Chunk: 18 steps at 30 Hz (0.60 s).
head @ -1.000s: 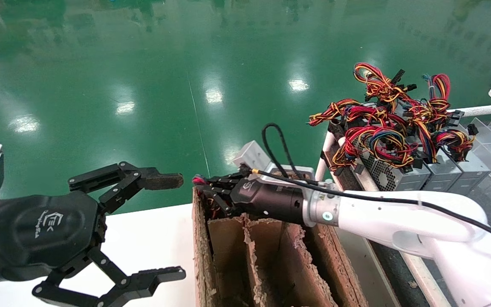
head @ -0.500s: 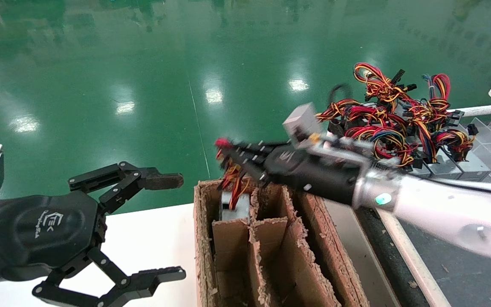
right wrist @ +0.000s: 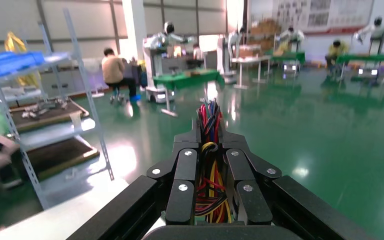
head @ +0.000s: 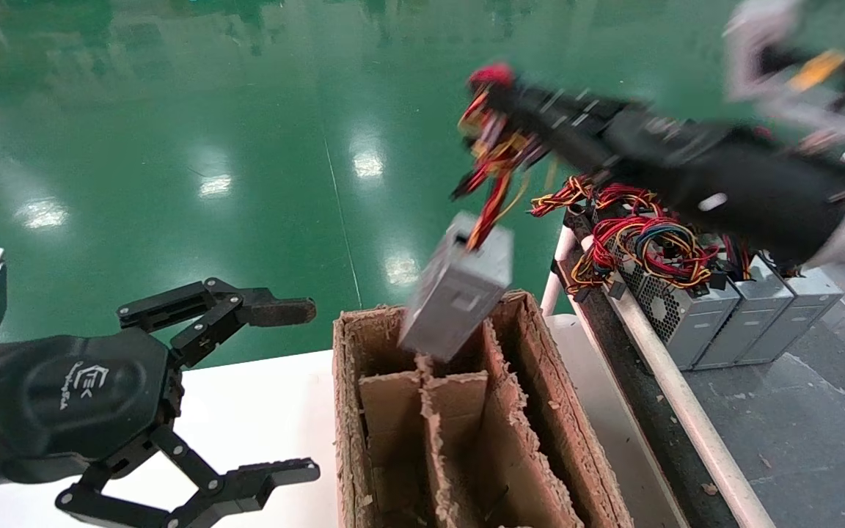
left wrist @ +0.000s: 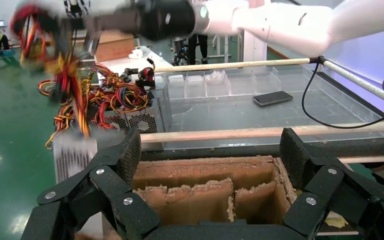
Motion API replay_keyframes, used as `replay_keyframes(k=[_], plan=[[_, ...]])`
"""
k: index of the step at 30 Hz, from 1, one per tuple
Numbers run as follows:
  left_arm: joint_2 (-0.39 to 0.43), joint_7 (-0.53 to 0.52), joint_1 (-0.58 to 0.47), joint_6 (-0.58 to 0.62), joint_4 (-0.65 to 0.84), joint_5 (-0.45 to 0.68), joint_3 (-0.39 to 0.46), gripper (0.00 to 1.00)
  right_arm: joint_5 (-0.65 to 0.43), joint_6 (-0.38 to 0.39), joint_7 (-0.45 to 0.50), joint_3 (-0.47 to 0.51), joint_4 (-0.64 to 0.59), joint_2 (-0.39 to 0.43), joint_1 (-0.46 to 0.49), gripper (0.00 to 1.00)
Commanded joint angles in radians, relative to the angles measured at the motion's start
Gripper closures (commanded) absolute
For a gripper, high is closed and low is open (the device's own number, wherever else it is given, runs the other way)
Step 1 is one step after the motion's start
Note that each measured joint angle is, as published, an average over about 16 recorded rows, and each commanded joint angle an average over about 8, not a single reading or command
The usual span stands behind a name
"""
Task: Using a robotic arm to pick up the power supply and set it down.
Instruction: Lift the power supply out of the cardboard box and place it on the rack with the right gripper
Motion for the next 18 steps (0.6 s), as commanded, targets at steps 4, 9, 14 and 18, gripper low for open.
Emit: replay_keyframes(k=[4, 9, 14, 18], plan=[[0.000, 0.000, 0.000, 0.000, 0.000, 0.000, 0.000, 0.00, 0.046, -0.081, 0.032, 0.032, -0.028, 0.078, 0.050, 1.00], [0.000, 0.000, 0.000, 0.000, 0.000, 0.000, 0.001, 0.00, 0.054, -0.170, 0.053, 0.038, -0.095, 0.152, 0.106, 1.00], [0.000, 0.000, 0.000, 0.000, 0.000, -0.001, 0.001, 0.00, 0.045, -0.258, 0.051, 0.035, -0.167, 0.223, 0.148, 1.00], [0.000, 0.001, 0.000, -0.001, 0.000, -0.001, 0.001, 0.00, 0.047, -0.304, 0.031, 0.027, -0.203, 0.282, 0.147, 1.00]])
